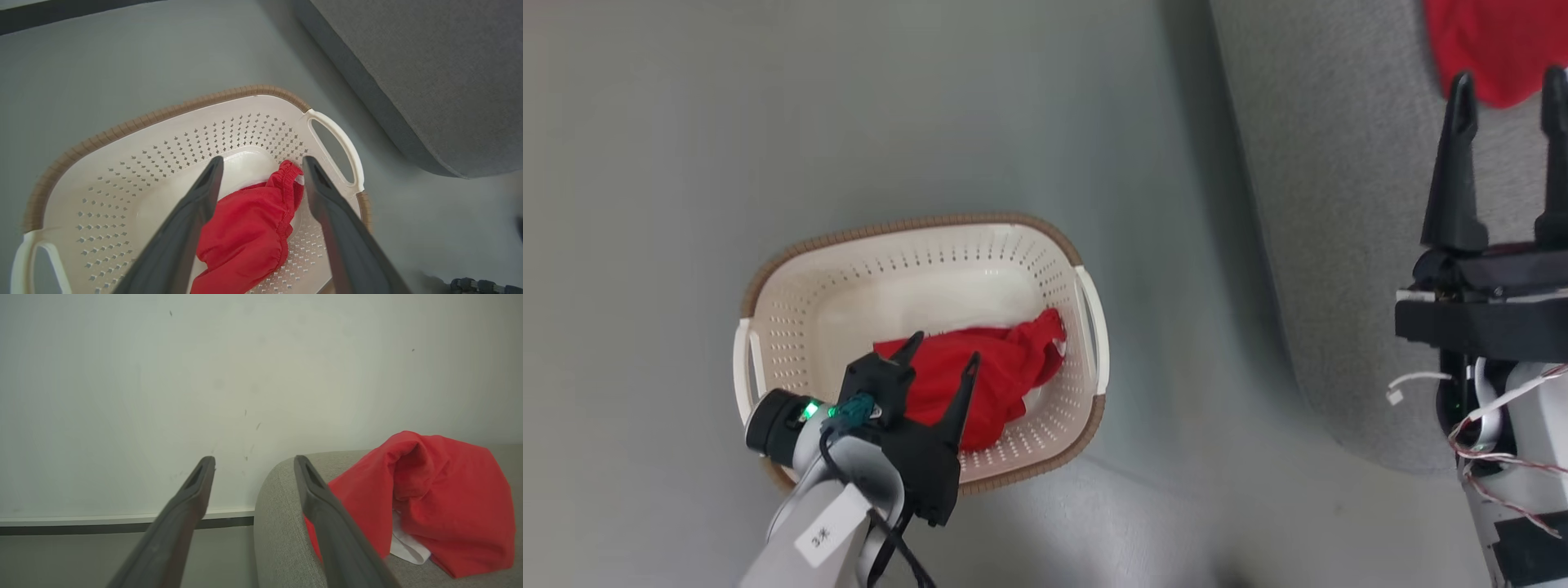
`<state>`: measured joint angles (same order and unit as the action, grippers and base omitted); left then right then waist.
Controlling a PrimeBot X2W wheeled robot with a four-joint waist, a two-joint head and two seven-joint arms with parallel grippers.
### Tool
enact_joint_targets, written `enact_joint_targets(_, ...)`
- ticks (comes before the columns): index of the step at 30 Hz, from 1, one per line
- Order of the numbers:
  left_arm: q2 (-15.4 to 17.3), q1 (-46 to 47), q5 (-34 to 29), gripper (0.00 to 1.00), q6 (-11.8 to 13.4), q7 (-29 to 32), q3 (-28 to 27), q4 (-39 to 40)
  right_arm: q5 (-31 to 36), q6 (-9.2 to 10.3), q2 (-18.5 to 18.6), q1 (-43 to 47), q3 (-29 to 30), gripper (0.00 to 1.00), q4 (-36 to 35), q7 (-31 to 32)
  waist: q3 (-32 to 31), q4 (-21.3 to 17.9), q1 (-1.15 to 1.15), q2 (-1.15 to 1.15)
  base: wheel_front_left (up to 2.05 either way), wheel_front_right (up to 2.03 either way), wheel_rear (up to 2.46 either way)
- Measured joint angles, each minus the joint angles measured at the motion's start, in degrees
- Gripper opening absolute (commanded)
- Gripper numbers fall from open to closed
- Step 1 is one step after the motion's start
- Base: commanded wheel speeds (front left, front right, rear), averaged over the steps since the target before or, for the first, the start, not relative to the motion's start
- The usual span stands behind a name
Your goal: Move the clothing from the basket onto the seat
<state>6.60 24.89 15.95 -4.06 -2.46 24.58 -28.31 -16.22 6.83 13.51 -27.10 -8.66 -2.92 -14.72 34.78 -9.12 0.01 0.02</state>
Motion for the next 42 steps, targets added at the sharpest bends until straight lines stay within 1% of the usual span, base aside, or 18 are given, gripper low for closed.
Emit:
enact_joint_targets(4, -0.4, 3.2, -1.1, 1.0, -0.1, 0.5, 0.6, -3.4, 0.7, 0.07, 0.0, -1.9, 0.5, 1.0, -0.9, 0.0, 3.4, 0.1, 0.0, 0.0, 0.0, 0.0, 0.0)
enact_joint_targets(8, -0.6, 5.5, -2.5, 1.0, -1.1, 1.5, 2.7, -7.0, 1.3, 0.07, -0.1, -3.3, 0.5, 1.0, -1.3, 0.0, 6.7, 0.1, 0.0, 0.0, 0.0, 0.0, 0.0)
enact_joint_targets(17, -1.0, 9.2, -2.8, 1.0, -1.5, 1.6, 3.6, -13.5, 2.2, 0.07, -1.3, -5.7, -0.5, 1.0, -1.3, 0.0, 12.0, -0.3, 0.0, 0.0, 0.0, 0.0, 0.0)
enact_joint_targets(24, -1.1, 11.4, -3.6, 1.0, -2.0, 1.7, 4.9, -18.0, 2.6, -0.1, -2.1, -6.6, -1.1, 1.0, -1.3, 0.0, 14.5, -1.4, -0.01, 0.0, 0.0, 0.0, 0.0)
enact_joint_targets(29, -1.0, 13.0, -5.4, 1.0, -2.1, 1.9, 6.0, -20.7, 2.7, -0.27, -2.6, -7.5, -1.3, 1.0, -1.3, 0.0, 15.9, -2.3, -0.01, -0.01, 0.0, 0.0, 0.0)
enact_joint_targets(37, 0.5, 17.4, -7.4, 1.0, -2.0, 2.4, 7.3, -24.5, 3.7, -0.37, -3.1, -7.7, -1.6, 1.0, -2.2, 0.0, 17.8, -3.4, -0.01, -0.01, 0.0, 0.0, 0.0)
enact_joint_targets(42, 0.5, 19.6, -9.6, 1.0, -2.0, 3.2, 8.9, -27.1, 4.6, -0.38, -3.2, -7.7, -1.5, 1.0, -2.3, 0.0, 19.1, -3.8, -0.01, -0.01, 0.0, 0.0, 0.0)
